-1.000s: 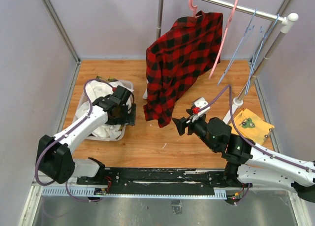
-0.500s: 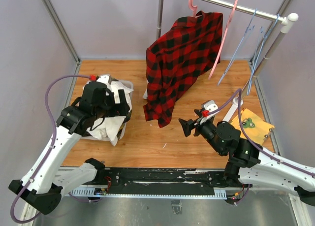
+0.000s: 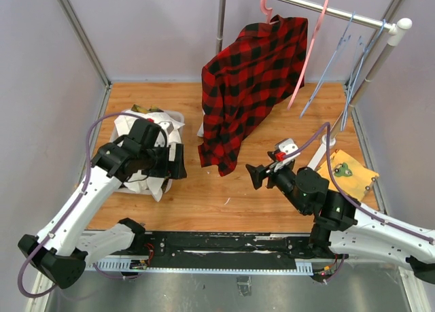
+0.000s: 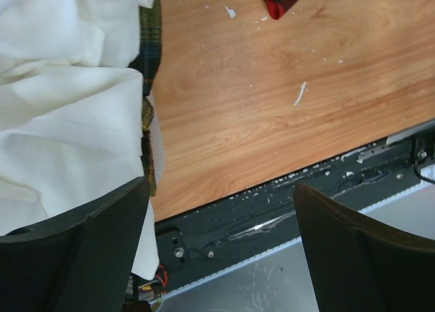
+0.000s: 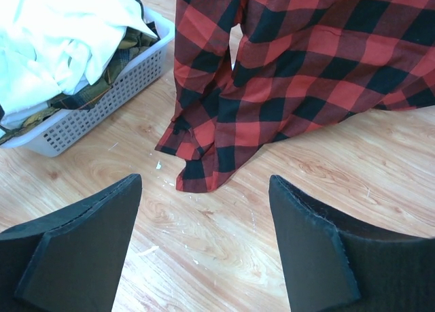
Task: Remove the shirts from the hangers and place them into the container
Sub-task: Place the shirt in the bin.
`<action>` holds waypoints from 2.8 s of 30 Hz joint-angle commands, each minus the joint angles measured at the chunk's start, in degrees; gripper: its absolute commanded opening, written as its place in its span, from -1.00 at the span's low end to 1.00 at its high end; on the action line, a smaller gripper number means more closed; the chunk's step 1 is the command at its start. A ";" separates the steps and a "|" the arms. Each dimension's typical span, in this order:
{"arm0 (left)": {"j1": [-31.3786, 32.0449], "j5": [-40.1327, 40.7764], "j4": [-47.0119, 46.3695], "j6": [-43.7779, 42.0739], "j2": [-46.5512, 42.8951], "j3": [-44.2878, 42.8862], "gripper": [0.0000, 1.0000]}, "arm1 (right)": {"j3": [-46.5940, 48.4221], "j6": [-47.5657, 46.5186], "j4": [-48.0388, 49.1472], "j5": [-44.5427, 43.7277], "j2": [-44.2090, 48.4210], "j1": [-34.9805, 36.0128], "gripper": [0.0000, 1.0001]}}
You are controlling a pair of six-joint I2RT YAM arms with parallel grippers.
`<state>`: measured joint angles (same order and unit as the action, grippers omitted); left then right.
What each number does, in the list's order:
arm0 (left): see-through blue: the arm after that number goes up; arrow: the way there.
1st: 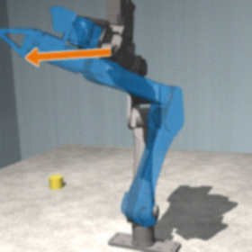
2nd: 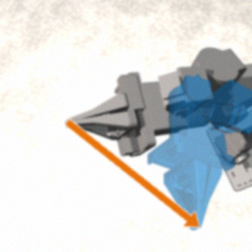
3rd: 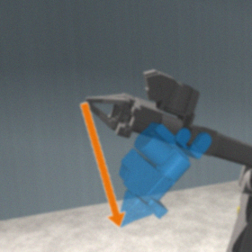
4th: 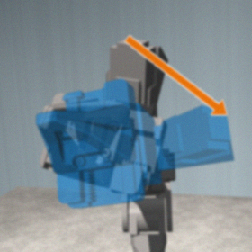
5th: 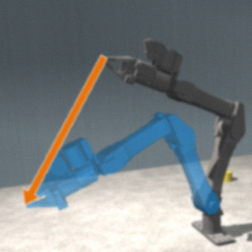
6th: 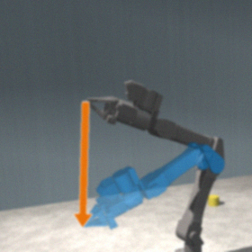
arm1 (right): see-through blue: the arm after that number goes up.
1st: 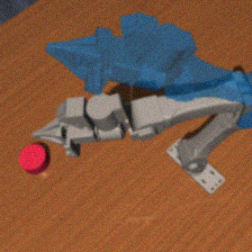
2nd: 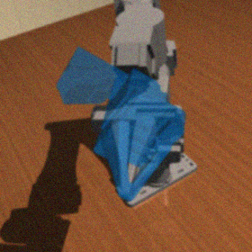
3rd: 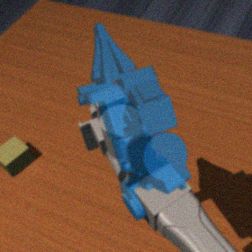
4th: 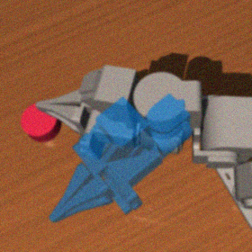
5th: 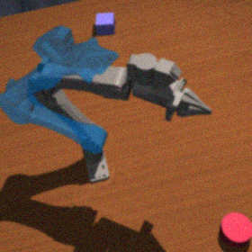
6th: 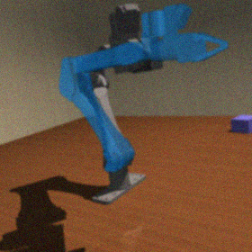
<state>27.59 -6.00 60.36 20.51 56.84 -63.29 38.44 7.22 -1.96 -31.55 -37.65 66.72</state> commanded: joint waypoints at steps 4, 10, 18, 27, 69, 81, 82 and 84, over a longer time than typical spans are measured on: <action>3.19 -3.14 3.75 -2.01 2.51 -3.60 0.83 | 0.32 -1.04 0.37 -1.03 -2.72 -0.01 0.55; 8.12 6.20 10.06 0.50 4.23 0.17 0.84 | 0.83 -1.57 0.33 -1.19 -4.19 0.03 0.60; 8.18 11.44 11.62 -0.17 6.16 0.98 0.91 | 0.80 -3.05 0.86 -1.27 -5.80 -0.01 0.64; 7.11 22.60 5.13 0.16 18.02 -2.73 0.99 | 0.66 -3.10 -0.81 -2.05 -4.42 -0.01 0.64; 0.12 23.32 -9.32 0.12 5.28 -4.33 0.99 | -1.44 -3.02 -4.07 -5.81 3.42 -0.01 0.67; 0.10 -0.20 -28.05 0.76 -6.63 -2.41 0.99 | -3.08 -6.86 -5.10 -1.39 8.12 -0.01 0.72; 0.09 -1.02 -30.84 1.18 -8.14 -1.11 0.99 | -3.62 -7.61 -5.28 -0.58 9.01 -0.01 0.73; 0.16 -2.07 -36.69 2.01 -10.87 1.92 0.99 | -4.75 -9.43 -5.89 3.70 11.58 -0.01 0.78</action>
<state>27.57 -0.60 37.95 21.08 50.87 -65.41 35.83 2.20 -7.20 -33.87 -29.69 66.72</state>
